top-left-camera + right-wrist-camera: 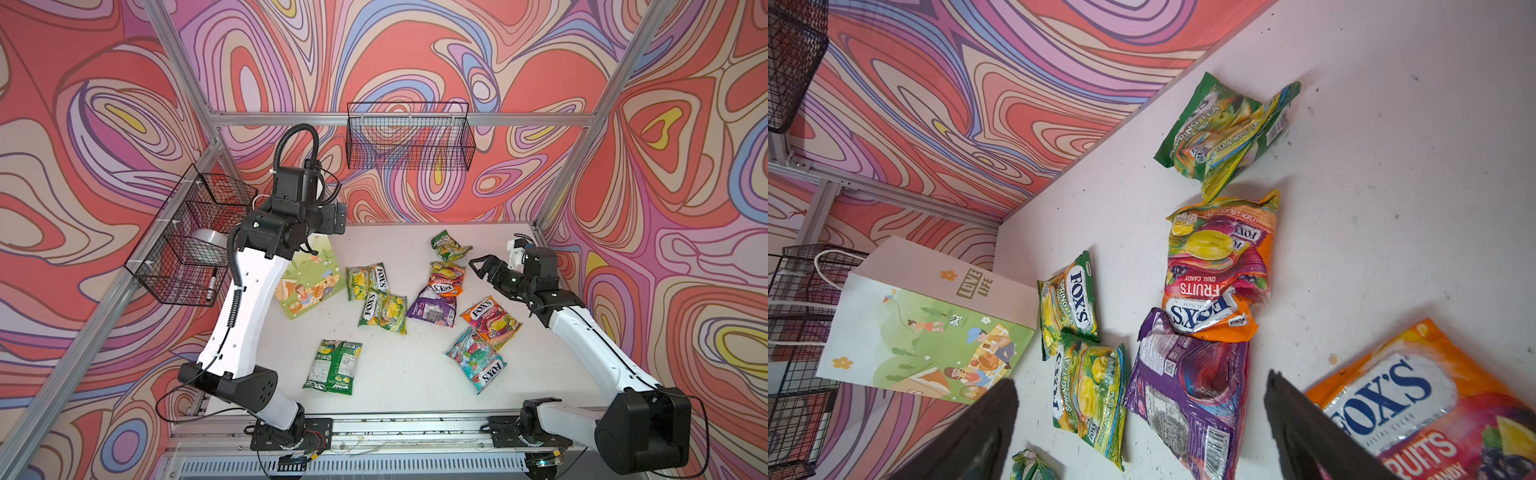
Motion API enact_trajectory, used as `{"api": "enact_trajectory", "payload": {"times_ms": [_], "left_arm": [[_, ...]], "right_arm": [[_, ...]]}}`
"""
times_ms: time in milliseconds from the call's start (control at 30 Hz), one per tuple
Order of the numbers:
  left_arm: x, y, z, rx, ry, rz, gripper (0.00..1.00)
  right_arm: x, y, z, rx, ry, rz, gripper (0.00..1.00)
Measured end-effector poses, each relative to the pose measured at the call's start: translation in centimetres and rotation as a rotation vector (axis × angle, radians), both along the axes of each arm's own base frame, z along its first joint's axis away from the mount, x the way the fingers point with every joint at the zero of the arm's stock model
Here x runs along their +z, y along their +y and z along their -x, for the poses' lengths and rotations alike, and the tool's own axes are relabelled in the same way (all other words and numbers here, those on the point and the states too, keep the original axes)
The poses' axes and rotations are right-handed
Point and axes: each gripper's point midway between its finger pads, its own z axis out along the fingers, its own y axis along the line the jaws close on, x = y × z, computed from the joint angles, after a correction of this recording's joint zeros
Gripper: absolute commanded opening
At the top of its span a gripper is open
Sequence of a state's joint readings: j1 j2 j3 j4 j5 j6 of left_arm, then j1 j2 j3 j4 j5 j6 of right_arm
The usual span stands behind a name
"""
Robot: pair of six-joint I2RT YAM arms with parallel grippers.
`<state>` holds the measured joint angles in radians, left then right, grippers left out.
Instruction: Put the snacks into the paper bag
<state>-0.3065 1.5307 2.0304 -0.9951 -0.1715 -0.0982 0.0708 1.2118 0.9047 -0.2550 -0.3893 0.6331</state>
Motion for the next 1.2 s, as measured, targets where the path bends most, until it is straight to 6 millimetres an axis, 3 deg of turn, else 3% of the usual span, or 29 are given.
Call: {"api": "enact_trajectory", "payload": {"times_ms": [167, 333, 500, 667, 767, 900, 1100, 1200], "left_arm": [[-2.5, 1.3, 1.4, 0.039, 0.046, 0.014, 1.00], [-4.2, 6.2, 3.7, 0.200, 0.059, 0.035, 1.00], [-3.6, 9.9, 4.5, 0.286, 0.018, 0.060, 1.00], [-4.2, 8.7, 2.1, 0.180, 0.057, 0.038, 1.00], [-5.9, 7.4, 1.3, 0.090, 0.106, 0.040, 1.00], [-7.8, 5.6, 2.7, -0.015, 0.153, 0.067, 0.97], [-6.8, 4.7, 3.4, -0.078, 0.131, 0.077, 0.93], [-6.3, 4.1, 3.7, -0.115, 0.127, 0.089, 1.00]], "right_arm": [[0.1, 0.8, 0.1, 0.014, -0.007, 0.029, 0.97], [1.4, 2.8, 0.2, 0.048, -0.046, 0.087, 0.97], [1.2, 4.3, 0.1, 0.082, -0.046, 0.104, 0.97], [0.2, 5.4, 0.0, 0.111, -0.016, 0.107, 0.97], [0.2, 5.5, 0.2, 0.119, -0.016, 0.107, 0.97], [0.4, 5.6, 0.4, 0.128, -0.017, 0.105, 0.98], [0.4, 5.9, 0.6, 0.145, -0.014, 0.093, 0.97], [0.3, 6.0, 0.7, 0.149, -0.010, 0.085, 0.97]]}}
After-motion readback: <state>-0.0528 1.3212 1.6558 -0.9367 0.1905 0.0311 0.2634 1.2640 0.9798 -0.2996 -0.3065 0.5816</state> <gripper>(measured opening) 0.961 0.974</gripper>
